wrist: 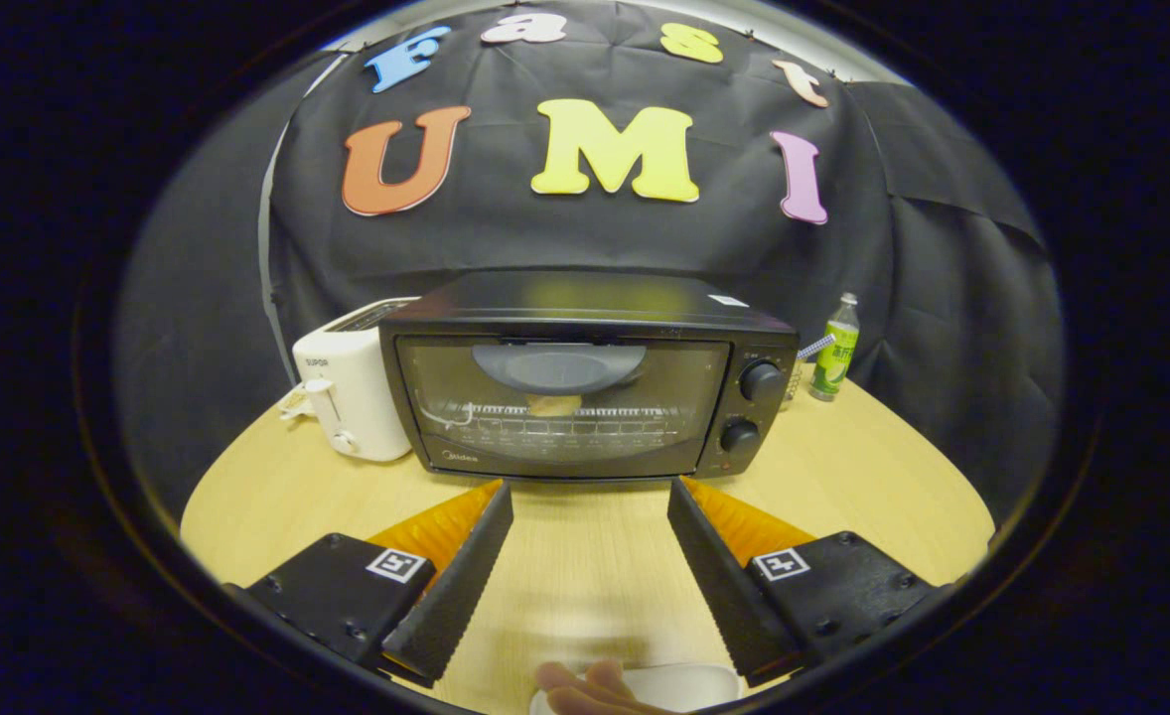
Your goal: Open the toaster oven, put the food inside, and close the toaster oven door.
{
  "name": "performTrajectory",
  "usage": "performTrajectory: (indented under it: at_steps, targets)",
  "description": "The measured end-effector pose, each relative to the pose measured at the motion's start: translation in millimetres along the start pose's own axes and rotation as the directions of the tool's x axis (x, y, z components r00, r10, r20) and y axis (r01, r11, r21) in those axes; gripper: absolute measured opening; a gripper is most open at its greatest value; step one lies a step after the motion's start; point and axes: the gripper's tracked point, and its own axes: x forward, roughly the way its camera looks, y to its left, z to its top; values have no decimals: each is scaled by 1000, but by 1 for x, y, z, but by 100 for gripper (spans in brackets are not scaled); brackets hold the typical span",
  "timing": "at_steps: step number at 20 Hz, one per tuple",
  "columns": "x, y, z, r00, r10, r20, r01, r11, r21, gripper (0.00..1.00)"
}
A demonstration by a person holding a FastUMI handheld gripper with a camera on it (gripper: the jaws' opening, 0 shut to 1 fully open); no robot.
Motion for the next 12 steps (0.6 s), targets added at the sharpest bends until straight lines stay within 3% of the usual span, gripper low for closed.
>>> performTrajectory:
  at_steps: [6,12]
  targets:
    - [-32,-1,16,1000,18,26,-17,1000,-18,100]
    - [-84,-5,76,983,47,176,-50,999,9,100]
